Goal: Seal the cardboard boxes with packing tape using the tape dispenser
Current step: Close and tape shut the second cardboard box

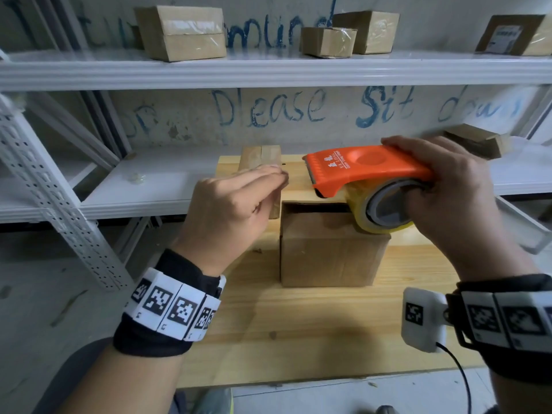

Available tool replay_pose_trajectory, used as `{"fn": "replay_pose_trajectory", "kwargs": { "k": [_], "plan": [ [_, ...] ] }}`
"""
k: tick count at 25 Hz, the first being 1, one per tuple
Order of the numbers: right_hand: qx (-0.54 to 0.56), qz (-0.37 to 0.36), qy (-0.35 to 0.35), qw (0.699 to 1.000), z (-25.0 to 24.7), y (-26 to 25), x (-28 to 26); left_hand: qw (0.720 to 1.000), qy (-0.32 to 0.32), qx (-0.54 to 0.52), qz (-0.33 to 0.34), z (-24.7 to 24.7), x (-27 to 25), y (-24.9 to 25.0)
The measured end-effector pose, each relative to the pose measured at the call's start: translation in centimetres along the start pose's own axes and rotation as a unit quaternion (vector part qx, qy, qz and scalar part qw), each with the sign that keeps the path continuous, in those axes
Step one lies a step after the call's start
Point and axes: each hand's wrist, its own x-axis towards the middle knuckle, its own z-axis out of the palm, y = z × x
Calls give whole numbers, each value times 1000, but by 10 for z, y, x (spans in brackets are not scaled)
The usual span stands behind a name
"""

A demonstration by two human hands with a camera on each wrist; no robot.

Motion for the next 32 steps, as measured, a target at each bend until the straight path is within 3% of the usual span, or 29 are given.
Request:
{"fn": "replay_pose_trajectory", "kwargs": {
  "k": [14, 21, 27, 32],
  "plan": [
    [-23, -1, 54, 998, -9, 8, 28, 997, 16, -12, -75, -7, 4, -19],
    [-10, 0, -6, 1000, 13, 13, 9, 982, -153, -20, -113, -16, -6, -30],
    [1, -14, -20, 1000, 12, 10, 4, 967, -228, 5, -113, -16, -9, -17],
    [3, -46, -48, 998, 12, 6, 6, 917, -356, 61, -170, -15, -3, 1]
  ]
}}
